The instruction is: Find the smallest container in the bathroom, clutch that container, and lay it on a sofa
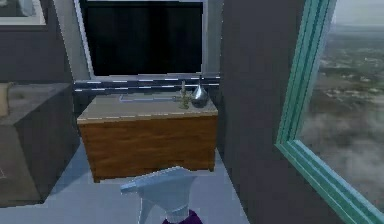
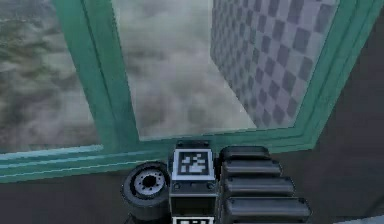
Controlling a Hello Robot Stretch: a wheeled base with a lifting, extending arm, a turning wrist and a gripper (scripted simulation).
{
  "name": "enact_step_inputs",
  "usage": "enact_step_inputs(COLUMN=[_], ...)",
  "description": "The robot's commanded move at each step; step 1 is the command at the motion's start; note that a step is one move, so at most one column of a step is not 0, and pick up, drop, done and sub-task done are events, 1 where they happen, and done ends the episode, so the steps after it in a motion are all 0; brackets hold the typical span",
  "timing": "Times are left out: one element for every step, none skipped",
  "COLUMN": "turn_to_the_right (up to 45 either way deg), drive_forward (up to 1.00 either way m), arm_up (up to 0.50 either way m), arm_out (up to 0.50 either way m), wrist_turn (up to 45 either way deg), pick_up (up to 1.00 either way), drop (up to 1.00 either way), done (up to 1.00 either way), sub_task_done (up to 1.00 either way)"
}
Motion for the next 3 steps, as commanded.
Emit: enact_step_inputs(turn_to_the_right=[-45.0,-33.0,0.0], drive_forward=[0.0,0.0,1.0], arm_up=[0.0,0.0,0.0], arm_out=[0.0,0.0,0.0], wrist_turn=[0.0,0.0,0.0], pick_up=[0.0,0.0,0.0], drop=[0.0,0.0,0.0], done=[0.0,0.0,0.0], sub_task_done=[0.0,0.0,0.0])
